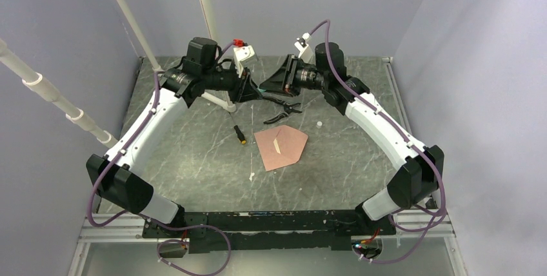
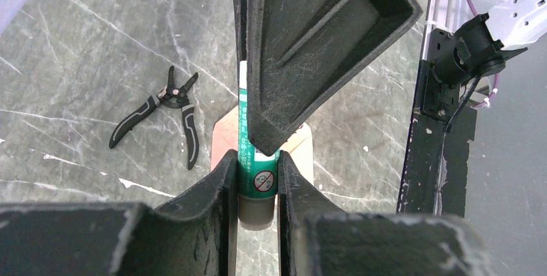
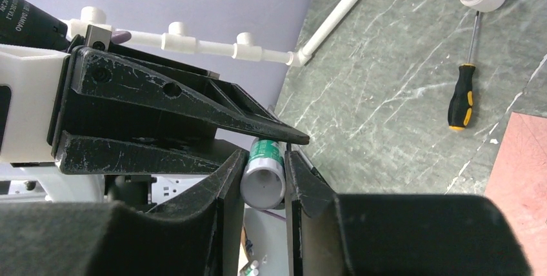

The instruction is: Place the letter into the envelope and seal it

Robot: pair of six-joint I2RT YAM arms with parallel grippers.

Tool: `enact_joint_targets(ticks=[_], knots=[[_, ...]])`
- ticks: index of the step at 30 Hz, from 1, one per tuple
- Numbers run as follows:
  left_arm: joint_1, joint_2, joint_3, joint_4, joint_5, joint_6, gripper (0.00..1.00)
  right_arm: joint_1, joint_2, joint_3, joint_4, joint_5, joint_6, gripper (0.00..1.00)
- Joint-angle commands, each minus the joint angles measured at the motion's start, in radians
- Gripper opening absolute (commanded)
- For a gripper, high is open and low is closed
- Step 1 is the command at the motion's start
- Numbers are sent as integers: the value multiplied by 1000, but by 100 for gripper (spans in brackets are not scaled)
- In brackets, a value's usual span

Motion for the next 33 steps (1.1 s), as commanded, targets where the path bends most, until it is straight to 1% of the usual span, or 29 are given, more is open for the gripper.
enact_joint_targets(ticks=[1,3,6,8,10,13,14,15,17,19,21,23,26,30,33], knots=[[0,-9,1,34,15,-26,2,1,-33,-9,54,13,-1,33],[0,-8,4,37,11,-29,2,7,-23,-6,45,19,-11,39],[0,-4,8,41,1,-29,3,24,5,27,0,29,-43,40],[0,0,17,37,0,-24,2,34,18,39,-12,30,-48,39],[0,6,26,33,7,-21,2,38,24,36,-7,23,-46,34],[0,7,31,34,-3,-26,3,38,23,35,1,18,-36,17],[0,7,35,30,-8,-26,6,38,19,34,4,25,-33,12],[0,7,36,28,-14,-29,12,38,14,30,9,33,-32,7],[0,4,38,20,-29,-34,28,35,-1,23,13,47,-33,3],[1,4,41,3,-42,-30,41,30,-6,25,-2,68,-42,1],[3,2,43,-16,-53,-26,47,19,-13,22,-10,77,-43,0],[8,2,42,-32,-51,-23,51,10,-22,14,-8,80,-41,0],[19,-11,33,-29,-32,-35,63,-1,-35,8,-12,93,-54,0],[37,-66,-12,38,-13,-70,80,-17,-65,-12,-27,161,-119,0],[53,-127,-66,96,-19,-101,87,-31,-101,-52,-26,252,-213,0]])
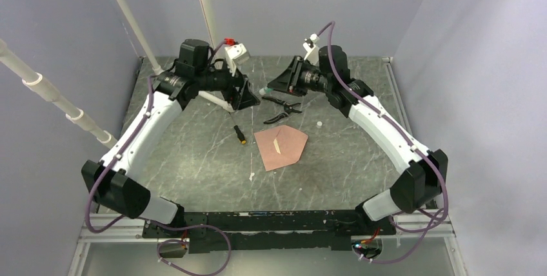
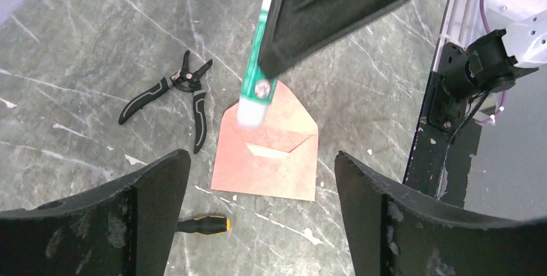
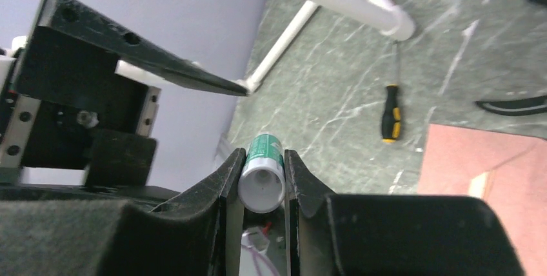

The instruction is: Place the letter into the envelope and seal it

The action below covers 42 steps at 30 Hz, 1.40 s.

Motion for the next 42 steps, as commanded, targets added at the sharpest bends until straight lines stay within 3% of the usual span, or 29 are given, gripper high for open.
enact_joint_targets(ticks=[1,4,8,16,20,23,28,30,33,42], knots=[[27,-126,-61,114,16,-64,90,-15,-100,-42,4,164,-169,0],[46,-170,-118,163,1,-128,92,-9,-126,-77,-22,300,-308,0],[51,-162,-186,202,-44,-274,83,33,-144,-150,-41,481,-420,0],[44,-6,-397,448,-80,-704,42,181,-112,-312,-5,749,-437,0],[17,91,-473,544,-123,-803,24,261,-87,-413,82,815,-442,0],[-1,169,-478,588,-126,-851,17,306,-74,-456,153,804,-452,0],[-25,266,-491,599,-229,-917,9,350,-23,-475,192,824,-439,0],[-50,294,-477,559,-299,-898,10,362,3,-485,218,835,-439,0],[-92,339,-432,488,-392,-853,3,364,42,-488,267,836,-467,0],[-107,430,-414,436,-393,-882,3,374,141,-454,285,809,-497,0]])
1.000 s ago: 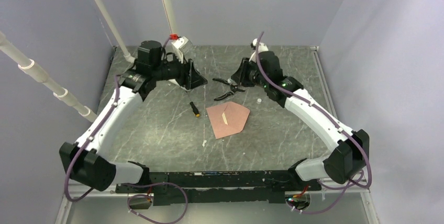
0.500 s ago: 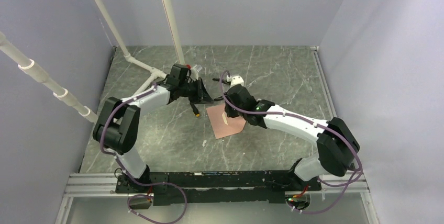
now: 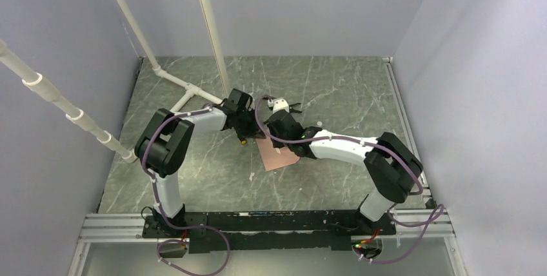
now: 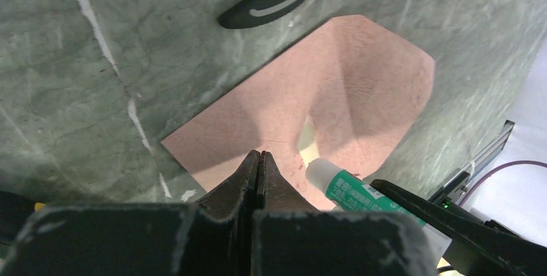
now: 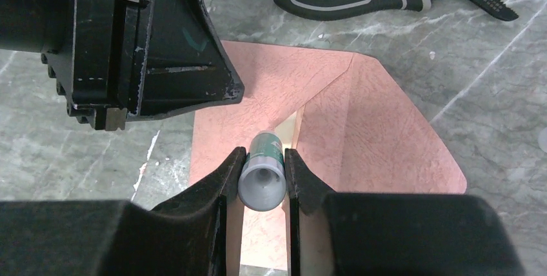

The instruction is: Place the letter into the envelope and seal it

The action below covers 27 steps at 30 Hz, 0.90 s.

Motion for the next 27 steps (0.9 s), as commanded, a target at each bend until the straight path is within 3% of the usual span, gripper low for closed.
enact_joint_targets(ticks=[1,10,27], knots=[[1,27,23,-44,0,-20,3,6,23,30,62,0,-19,0],[-5,27,-36,-42,-19,-65,3,14,66,47,64,-54,-43,0],[-7,63,-27,-99,-50,-70,3,107,41,-15,-37,31,-48,0]])
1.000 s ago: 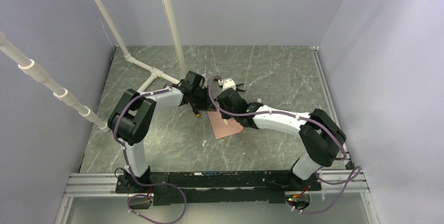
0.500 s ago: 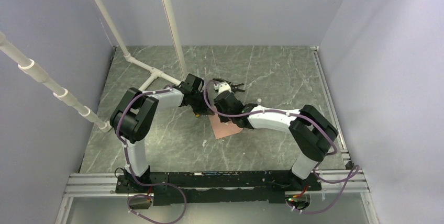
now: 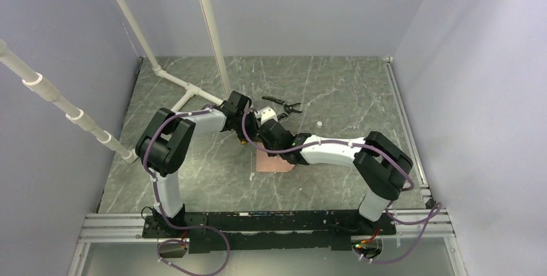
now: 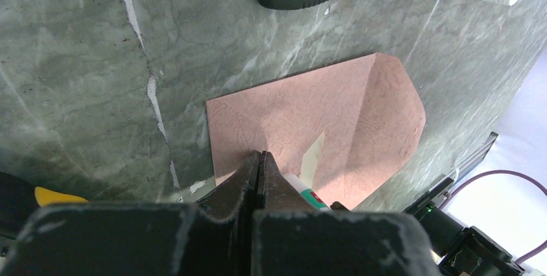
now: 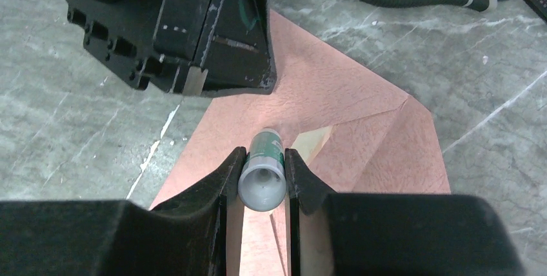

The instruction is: Place the letter into the envelope and seal it

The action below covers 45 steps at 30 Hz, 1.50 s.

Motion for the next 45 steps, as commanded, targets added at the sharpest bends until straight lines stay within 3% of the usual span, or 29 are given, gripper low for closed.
enact_joint_targets(ticks=[1,10,23,34,45], knots=[[-9,43,-7,-72,-43,9,2,18,-50,-31,-66,4,29,0],[-10,55,-2,-81,-45,16,2,18,-74,-29,-107,-77,22,0],[-9,57,-4,-85,-37,12,3,-21,88,115,-138,10,64,0],[0,69,1,-77,-22,0,3,1,-30,28,-138,-111,18,0],[5,88,13,-81,-16,2,2,7,-28,15,-137,-79,23,0]])
